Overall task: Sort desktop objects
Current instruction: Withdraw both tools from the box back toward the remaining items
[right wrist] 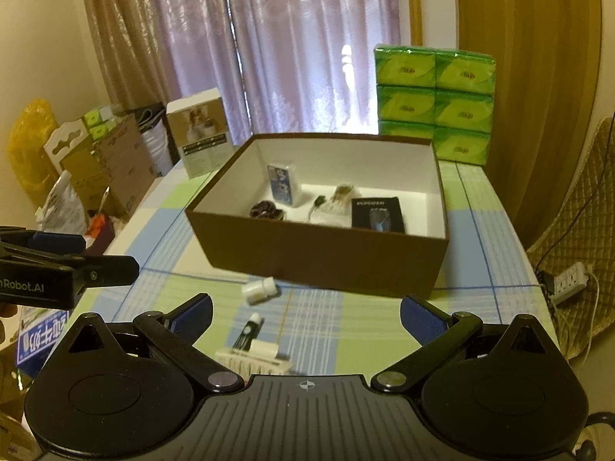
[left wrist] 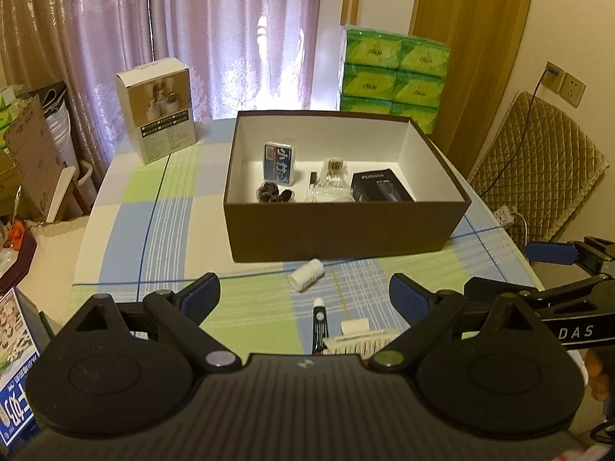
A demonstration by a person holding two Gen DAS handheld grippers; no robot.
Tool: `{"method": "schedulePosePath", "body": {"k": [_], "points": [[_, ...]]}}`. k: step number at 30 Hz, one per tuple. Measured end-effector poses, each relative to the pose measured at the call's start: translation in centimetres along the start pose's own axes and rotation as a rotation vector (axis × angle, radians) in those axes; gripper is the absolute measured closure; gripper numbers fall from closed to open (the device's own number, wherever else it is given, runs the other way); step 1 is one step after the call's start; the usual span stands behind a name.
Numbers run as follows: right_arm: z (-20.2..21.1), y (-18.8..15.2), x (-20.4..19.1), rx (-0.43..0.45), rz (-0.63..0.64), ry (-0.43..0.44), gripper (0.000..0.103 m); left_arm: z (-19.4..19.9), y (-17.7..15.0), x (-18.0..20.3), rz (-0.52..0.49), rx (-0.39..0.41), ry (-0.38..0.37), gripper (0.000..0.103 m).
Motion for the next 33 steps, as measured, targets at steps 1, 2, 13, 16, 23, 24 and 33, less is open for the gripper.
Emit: {"method": "schedulePosePath", "body": {"k": [1,2,13,16,23,24,33], "points": [[0.0,-0.3,-0.1,-0.004,0.001,0.002,0.002,0.1,-0.2,0.0,0.001,-0.003,0.003,0.010],[0.1,-0.6,-0.2,-0.009,0.001,0.004,0.002,0.2,-0.4,0.0,0.001,-0.006,0.005,0.010],[-0.4,-2.9,-1.1,-0.062,-0.009,0.023,0.002,0.2,-3.0,-0.2,-0.010,-0.050,0.022,0.010],[-0.7,-3.6,-1.2,-0.078,-0.015,0.027,0.002,-0.1,-3.8,-0.3,-0.011,-0.069,0.026,0.010],[-1.6,-4.9,-1.3,-0.119,-0.033,0.030,0.002,-0.9,-5.0,-0.8,-0.011,-0.105,0.039,0.010],[-1.7,-5.1,-1.3,-0.123,-0.035,0.031,0.002,-1.0,-5.2,-0.9,-0.012,-0.110,0.041,0.010],[-3.0,-6.5,-1.3,-0.173,-0.063,0.033,0.002,-2.1,-6.4,-1.3,-0.015,-0.153,0.046,0.010]]}}
Point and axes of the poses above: each gripper's, at about its wrist camera, not at the fingertips, and z roughly against the way its jaws point, x to its right, y to its top, the point moved 4 cm from there along -z, roughly the way its jaws point, and after that the axes turned 13 degrees about y, right-handed, at the moved point
